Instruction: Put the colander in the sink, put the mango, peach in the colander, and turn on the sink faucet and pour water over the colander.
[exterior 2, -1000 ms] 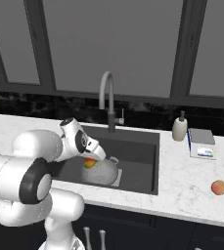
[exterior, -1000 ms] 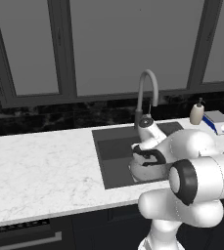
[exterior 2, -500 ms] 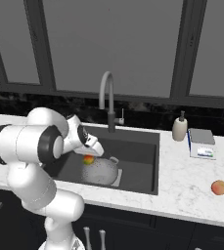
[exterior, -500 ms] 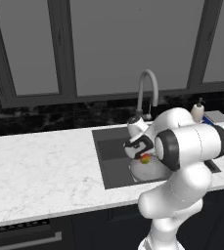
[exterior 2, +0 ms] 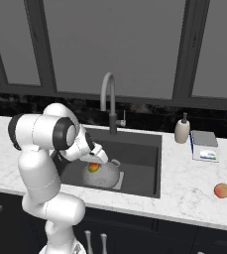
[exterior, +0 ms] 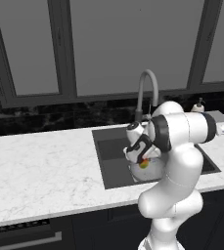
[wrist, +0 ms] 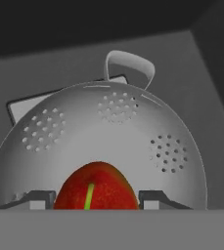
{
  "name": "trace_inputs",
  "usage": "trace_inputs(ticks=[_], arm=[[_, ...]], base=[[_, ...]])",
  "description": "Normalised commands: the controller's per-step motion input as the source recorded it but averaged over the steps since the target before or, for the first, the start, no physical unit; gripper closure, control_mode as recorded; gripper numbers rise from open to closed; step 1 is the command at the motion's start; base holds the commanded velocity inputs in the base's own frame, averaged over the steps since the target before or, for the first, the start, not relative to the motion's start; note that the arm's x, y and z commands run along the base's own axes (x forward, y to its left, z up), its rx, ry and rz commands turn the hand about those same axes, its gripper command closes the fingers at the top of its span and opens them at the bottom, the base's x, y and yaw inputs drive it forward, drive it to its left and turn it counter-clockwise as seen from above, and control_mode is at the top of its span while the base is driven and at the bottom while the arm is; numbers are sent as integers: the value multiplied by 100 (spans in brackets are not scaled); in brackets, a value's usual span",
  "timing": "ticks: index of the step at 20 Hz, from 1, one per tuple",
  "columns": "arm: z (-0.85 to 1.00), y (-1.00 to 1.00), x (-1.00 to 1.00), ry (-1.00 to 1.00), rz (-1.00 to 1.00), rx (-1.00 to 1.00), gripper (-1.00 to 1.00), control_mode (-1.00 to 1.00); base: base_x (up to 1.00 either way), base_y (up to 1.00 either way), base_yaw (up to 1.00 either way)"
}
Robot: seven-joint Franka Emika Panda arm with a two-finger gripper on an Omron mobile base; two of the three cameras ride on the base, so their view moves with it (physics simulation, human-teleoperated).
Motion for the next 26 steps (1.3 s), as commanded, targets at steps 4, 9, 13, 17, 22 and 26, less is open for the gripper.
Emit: trace_inputs(ticks=[4, 9, 13, 17, 22, 26], arm=[[-33, -10, 23, 6, 0, 0, 100, -100], [-38, -6, 12, 5, 0, 0, 100, -100], [-28, -7, 9, 7, 0, 0, 100, -100], [-25, -9, 8, 9, 0, 0, 100, -100], [-21, -9, 3, 8, 0, 0, 100, -100], [-5, -15, -5, 9, 0, 1, -100, -100]], base=[[0, 0, 0], [0, 0, 0], [0, 0, 0], [0, 0, 0], [0, 0, 0], [0, 0, 0]])
